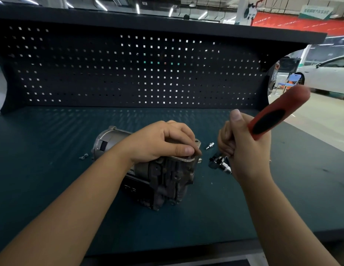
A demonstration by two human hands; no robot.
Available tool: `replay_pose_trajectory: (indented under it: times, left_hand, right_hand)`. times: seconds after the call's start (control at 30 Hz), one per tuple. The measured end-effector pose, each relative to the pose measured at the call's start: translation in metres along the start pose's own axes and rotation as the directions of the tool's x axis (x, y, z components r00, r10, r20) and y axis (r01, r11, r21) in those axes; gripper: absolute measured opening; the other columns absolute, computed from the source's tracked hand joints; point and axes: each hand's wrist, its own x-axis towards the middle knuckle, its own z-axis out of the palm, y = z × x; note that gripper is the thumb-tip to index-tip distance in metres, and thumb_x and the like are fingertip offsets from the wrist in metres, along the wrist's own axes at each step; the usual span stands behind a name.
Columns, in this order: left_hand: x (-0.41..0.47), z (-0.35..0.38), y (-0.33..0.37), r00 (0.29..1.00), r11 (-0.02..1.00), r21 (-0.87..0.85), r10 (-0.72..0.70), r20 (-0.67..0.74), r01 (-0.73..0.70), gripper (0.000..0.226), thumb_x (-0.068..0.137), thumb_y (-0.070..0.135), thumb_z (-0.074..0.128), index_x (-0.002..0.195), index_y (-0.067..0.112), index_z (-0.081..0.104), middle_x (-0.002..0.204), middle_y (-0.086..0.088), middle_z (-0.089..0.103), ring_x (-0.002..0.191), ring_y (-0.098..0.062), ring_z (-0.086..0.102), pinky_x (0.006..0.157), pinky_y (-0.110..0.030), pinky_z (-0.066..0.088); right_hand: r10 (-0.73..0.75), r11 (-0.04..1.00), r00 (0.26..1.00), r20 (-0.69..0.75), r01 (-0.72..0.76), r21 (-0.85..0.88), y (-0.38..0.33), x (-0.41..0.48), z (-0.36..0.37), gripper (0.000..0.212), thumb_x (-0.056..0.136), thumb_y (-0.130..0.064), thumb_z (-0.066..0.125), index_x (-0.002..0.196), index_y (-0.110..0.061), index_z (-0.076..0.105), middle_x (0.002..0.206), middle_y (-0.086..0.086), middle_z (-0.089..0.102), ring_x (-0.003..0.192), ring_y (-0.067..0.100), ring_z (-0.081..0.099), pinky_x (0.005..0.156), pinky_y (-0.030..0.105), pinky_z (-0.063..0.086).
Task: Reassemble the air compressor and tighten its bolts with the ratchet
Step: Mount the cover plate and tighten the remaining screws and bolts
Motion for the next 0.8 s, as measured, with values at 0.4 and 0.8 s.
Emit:
replay_pose_trajectory:
  times: [0.4, 0.8]
  left_hand:
    - [0.001, -0.003, 0.001, 0.997, 0.999, 0.036, 0.007, 0.075, -0.01, 0.026, 0.077, 0.046, 0.056, 0.097, 0.039, 0.072, 0.1, 0.023, 0.058, 0.107, -0.004, 0.048, 0.098, -0.019, 0.035]
    - [0.001, 0.002, -0.003, 1.0, 1.0, -0.012, -0.011, -0.005, 0.011, 0.014, 0.079, 0.041, 0.064, 0.091, 0.041, 0.071, 0.091, 0.025, 0.058, 0.1, 0.003, 0.05, 0.089, -0.012, 0.038]
  right_hand:
    - [-0.022, 0.999, 0.998, 0.056, 0.019, 0.048, -0.004, -0.001, 0.002, 0.062, 0.078, -0.057, 0.065, 0.053, -0.01, 0.034, 0.042, -0.01, 0.033, 0.036, 0.008, 0.03, 0.045, 0.016, 0.026]
    - [-0.028, 0.997, 0.999, 0.027, 0.026, 0.079, 0.009, -0.001, 0.005, 0.047, 0.085, -0.037, 0.053, 0.05, -0.011, 0.034, 0.041, -0.01, 0.034, 0.034, 0.008, 0.031, 0.045, 0.014, 0.025]
